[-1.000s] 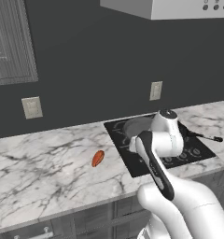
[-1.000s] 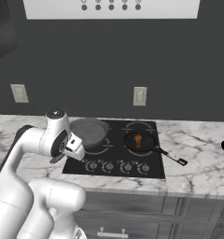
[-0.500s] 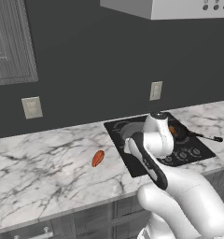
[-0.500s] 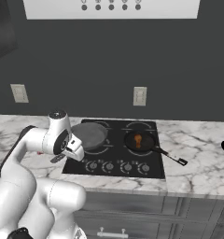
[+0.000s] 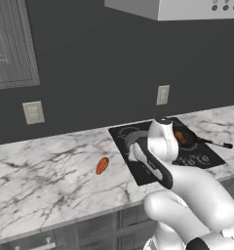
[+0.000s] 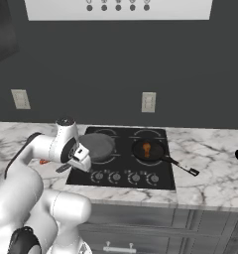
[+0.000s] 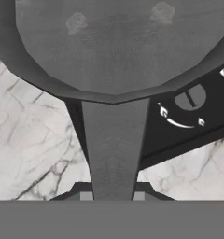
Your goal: Place both pans onto different burners. Then place the sweet potato and the chicken drumstick on different pans.
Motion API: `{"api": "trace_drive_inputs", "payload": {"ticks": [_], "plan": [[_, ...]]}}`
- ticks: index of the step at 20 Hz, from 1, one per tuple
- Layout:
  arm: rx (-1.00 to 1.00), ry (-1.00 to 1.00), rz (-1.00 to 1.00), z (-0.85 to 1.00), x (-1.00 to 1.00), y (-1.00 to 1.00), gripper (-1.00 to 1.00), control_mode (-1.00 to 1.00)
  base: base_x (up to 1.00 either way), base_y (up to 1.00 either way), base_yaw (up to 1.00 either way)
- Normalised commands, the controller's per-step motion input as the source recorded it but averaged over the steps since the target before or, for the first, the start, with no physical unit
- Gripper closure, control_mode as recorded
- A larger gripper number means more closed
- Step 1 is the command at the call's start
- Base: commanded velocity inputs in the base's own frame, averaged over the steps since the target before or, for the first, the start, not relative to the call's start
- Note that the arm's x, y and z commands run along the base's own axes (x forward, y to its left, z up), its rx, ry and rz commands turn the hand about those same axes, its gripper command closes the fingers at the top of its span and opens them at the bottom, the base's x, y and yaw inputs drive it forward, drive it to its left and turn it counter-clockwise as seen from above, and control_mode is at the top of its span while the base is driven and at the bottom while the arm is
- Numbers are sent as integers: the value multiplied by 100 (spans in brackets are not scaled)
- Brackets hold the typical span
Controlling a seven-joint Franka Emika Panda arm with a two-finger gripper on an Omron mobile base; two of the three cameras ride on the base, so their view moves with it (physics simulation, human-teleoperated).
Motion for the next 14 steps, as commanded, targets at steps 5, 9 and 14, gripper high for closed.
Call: {"api": "trace_drive_inputs", "payload": {"ticks": [5, 9, 14], "plan": [[0, 1, 0, -29, 20, 0, 100, -100, 0, 0, 0], [0, 0, 0, -16, 21, 0, 100, -100, 0, 0, 0], [0, 0, 0, -12, 26, 0, 100, -100, 0, 0, 0]]}}
